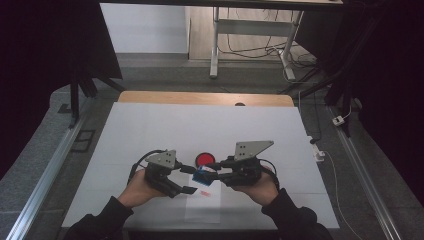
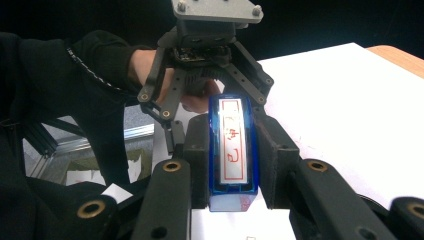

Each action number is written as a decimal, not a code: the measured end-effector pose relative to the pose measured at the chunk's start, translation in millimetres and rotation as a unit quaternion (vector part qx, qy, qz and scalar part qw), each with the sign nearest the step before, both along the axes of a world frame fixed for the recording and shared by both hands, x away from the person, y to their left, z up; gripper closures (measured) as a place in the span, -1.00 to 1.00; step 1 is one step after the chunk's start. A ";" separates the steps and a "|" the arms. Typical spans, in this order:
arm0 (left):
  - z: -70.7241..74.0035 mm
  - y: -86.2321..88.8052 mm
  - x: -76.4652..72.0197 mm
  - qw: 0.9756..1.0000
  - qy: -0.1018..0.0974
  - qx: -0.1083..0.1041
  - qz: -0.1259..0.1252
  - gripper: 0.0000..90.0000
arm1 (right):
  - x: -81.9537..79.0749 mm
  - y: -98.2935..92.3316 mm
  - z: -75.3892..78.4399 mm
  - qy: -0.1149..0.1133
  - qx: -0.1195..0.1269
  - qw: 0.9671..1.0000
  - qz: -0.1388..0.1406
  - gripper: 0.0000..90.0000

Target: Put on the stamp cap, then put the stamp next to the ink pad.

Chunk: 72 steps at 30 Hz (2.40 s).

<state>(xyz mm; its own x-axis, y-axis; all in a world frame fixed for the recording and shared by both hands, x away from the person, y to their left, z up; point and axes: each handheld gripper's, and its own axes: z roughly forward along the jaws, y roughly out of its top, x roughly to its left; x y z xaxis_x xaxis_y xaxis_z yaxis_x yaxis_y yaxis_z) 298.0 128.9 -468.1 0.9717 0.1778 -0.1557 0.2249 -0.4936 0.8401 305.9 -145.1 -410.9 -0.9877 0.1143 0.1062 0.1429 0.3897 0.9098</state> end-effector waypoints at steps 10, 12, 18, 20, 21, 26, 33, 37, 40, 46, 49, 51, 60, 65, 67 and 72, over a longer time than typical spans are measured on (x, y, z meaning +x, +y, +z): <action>-0.3 7.2 -8.6 0.999 0.007 0.027 0.033 -0.51 | -2.4 -0.6 0.7 -0.011 -0.006 1.000 -0.004 0.56; -0.2 9.9 -10.5 0.999 0.009 0.031 0.042 -0.55 | -2.4 -1.0 0.8 -0.012 -0.008 1.000 -0.006 0.55; -2.1 19.2 -16.4 0.997 0.018 0.038 0.065 -0.63 | -3.2 -1.9 1.3 -0.014 -0.015 1.000 -0.013 0.56; -2.1 22.6 -18.5 0.996 0.023 0.036 0.076 -0.65 | -3.2 -2.4 1.2 -0.016 -0.017 1.000 -0.014 0.56; -1.9 24.7 -19.4 0.996 0.024 0.035 0.079 -0.65 | -3.3 -2.6 1.0 -0.017 -0.018 1.000 -0.016 0.55; -1.1 34.7 -26.2 0.994 0.030 0.030 0.098 -0.69 | -3.0 -4.0 0.7 -0.019 -0.020 0.999 -0.022 0.55; -2.0 46.2 -38.6 0.990 0.033 0.045 0.130 -0.86 | -2.8 -6.1 0.1 -0.021 -0.033 0.999 -0.035 0.55; -4.2 50.4 -45.0 0.988 0.039 0.055 0.140 -0.91 | -1.6 -7.6 0.5 -0.020 -0.037 0.998 -0.044 0.55; -5.1 53.6 -48.9 0.986 0.039 0.060 0.151 -0.93 | -1.1 -8.6 0.2 -0.019 -0.040 0.998 -0.049 0.55; -6.8 64.7 -56.5 0.980 0.043 0.058 0.184 -0.96 | -0.5 -10.8 -1.0 -0.021 -0.046 0.997 -0.055 0.55; -7.8 71.7 -61.2 0.977 0.043 0.060 0.198 -0.97 | -0.1 -13.1 -0.7 -0.027 -0.054 0.996 -0.061 0.55; -8.6 76.1 -64.8 0.975 0.041 0.065 0.208 -0.99 | 0.4 -15.0 -1.2 -0.028 -0.057 0.996 -0.066 0.55; -12.1 92.0 -78.2 0.965 0.039 0.073 0.247 -1.00 | 4.3 -27.3 -5.1 -0.026 -0.071 0.992 -0.100 0.55; -13.4 97.5 -83.0 0.961 0.034 0.080 0.263 -1.00 | 6.0 -33.2 -6.2 -0.028 -0.079 0.990 -0.117 0.55; -13.8 99.6 -84.3 0.959 0.034 0.083 0.269 -1.00 | 6.8 -35.7 -6.9 -0.029 -0.081 0.989 -0.123 0.55; -13.9 104.4 -86.2 0.956 0.039 0.078 0.279 -1.00 | 10.7 -43.3 -10.1 -0.028 -0.091 0.985 -0.141 0.55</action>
<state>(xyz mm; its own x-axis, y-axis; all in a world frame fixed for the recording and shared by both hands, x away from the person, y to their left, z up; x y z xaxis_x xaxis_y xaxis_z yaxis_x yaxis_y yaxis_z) 211.9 233.2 -482.0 0.7051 0.6923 -0.1534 0.5494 -0.3966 0.7354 316.6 -188.4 -421.0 -0.9174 0.3979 0.0036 0.2201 0.4997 0.8378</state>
